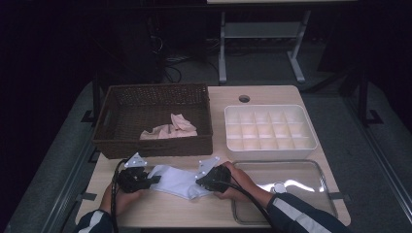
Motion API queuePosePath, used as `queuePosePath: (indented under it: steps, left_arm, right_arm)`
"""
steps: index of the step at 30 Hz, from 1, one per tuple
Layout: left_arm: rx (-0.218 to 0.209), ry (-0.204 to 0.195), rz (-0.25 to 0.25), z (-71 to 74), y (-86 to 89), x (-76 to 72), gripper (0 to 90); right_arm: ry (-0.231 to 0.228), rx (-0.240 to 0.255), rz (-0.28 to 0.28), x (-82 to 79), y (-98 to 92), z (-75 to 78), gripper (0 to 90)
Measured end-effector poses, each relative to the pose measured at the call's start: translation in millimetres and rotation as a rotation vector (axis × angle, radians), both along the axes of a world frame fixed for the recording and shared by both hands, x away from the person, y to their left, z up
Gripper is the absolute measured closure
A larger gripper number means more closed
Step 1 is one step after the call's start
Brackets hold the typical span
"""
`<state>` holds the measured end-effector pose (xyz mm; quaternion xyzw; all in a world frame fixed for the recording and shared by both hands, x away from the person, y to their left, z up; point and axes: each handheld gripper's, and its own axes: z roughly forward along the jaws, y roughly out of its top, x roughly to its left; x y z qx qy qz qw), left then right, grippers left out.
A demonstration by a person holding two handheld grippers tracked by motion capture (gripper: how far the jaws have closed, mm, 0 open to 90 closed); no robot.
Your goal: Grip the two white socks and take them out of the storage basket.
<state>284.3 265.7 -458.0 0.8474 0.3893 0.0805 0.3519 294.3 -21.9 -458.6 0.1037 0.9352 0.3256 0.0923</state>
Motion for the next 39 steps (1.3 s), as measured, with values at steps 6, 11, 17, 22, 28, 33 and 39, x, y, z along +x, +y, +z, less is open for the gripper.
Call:
queuePosePath:
  steps: [6, 11, 17, 22, 28, 33, 39]
  left_arm:
    - [-0.078, -0.027, -0.025, 12.7, -0.5, -5.8, 82.2]
    - [-0.147, -0.048, -0.055, 23.6, -4.5, -10.1, 82.2]
    - [-0.260, -0.058, -0.084, 40.3, -9.6, -13.9, 82.4]
    - [-0.273, -0.074, -0.112, 44.7, -24.1, -16.8, 82.3]
    - [-0.260, -0.061, -0.110, 42.1, -33.4, -15.8, 81.7]
    - [-0.283, -0.063, -0.096, 44.8, -33.4, -16.1, 81.7]
    - [-0.284, -0.068, -0.102, 47.3, -40.7, -17.7, 81.8]
  right_arm:
    - [-0.005, -0.008, 0.003, 2.2, -0.6, 0.4, 90.0]
    - [0.002, -0.002, 0.001, 3.9, -1.0, 3.4, 89.0]
    - [0.004, 0.004, -0.008, 7.3, 3.3, 1.6, 89.0]
    - [-0.016, 0.003, 0.013, 9.6, 7.5, 0.3, 88.5]
    - [-0.017, 0.074, -0.003, 10.4, -7.7, 19.9, 82.0]
    - [-0.049, 0.062, -0.037, 8.7, -36.5, 37.1, 81.7]
    - [-0.010, -0.051, -0.063, 3.2, -68.5, 23.7, 80.9]
